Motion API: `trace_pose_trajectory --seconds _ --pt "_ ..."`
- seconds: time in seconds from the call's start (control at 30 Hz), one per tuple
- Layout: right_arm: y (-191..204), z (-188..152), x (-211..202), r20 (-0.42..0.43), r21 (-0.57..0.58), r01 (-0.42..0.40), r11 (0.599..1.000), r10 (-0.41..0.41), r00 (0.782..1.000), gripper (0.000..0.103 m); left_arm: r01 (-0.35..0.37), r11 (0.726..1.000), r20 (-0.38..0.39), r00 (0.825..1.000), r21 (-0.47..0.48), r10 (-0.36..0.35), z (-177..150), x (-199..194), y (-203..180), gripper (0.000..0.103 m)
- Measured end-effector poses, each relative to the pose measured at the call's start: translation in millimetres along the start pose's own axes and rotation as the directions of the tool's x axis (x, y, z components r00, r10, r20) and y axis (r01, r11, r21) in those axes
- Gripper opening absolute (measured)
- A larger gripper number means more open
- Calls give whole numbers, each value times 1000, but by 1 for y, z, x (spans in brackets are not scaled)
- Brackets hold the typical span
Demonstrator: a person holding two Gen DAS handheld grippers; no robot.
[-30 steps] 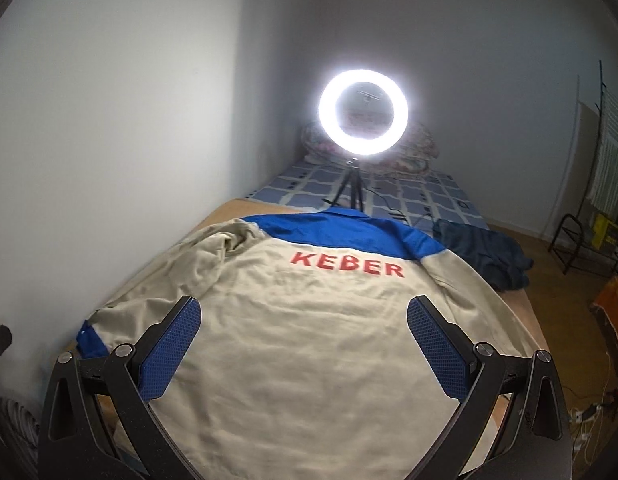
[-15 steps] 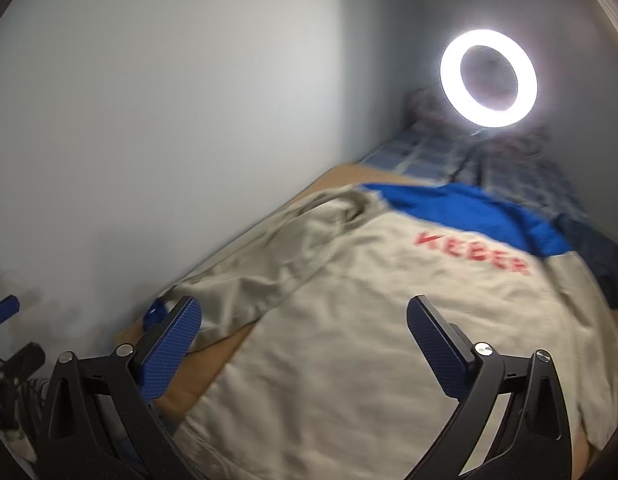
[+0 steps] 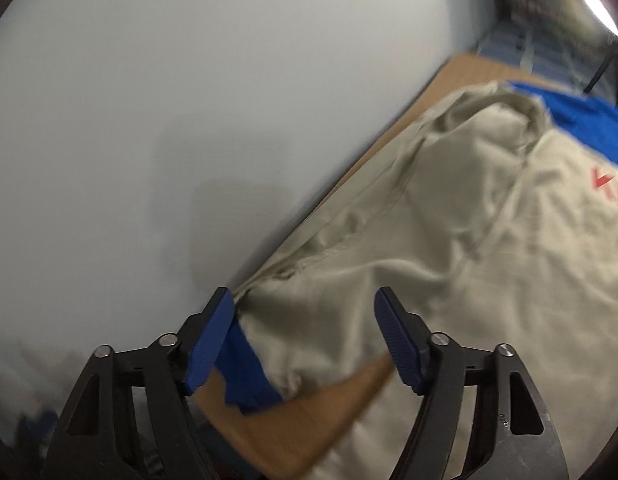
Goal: Fold large clothes
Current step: 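Move the right tool to the jacket's sleeve and close on its cuff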
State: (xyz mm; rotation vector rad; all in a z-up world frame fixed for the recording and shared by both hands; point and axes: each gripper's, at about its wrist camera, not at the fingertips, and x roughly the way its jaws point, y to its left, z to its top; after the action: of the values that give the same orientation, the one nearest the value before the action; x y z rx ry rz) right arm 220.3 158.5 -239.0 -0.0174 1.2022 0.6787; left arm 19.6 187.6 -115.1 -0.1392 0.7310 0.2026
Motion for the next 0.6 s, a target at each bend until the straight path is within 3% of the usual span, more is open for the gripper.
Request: trace_pose_trajectory --seconds 0.13,0.27,0.53,0.6 --pt "-13 19 34 -41 105 -29 994 34 999 68 9 1000 -17 1000 -12 -10 -2 8 4 97" --pt "-21 29 60 -80 168 -18 986 31 996 58 10 1000 -31 999 -21 -11 -1 16 6 97" --pt "-10 43 84 -105 128 44 991 -30 994 54 10 1000 -54 998 -27 -11 -1 30 6 97" --pt "-7 45 92 -122 119 61 991 -46 991 40 6 1000 -58 998 -26 -7 -1 32 5 97"
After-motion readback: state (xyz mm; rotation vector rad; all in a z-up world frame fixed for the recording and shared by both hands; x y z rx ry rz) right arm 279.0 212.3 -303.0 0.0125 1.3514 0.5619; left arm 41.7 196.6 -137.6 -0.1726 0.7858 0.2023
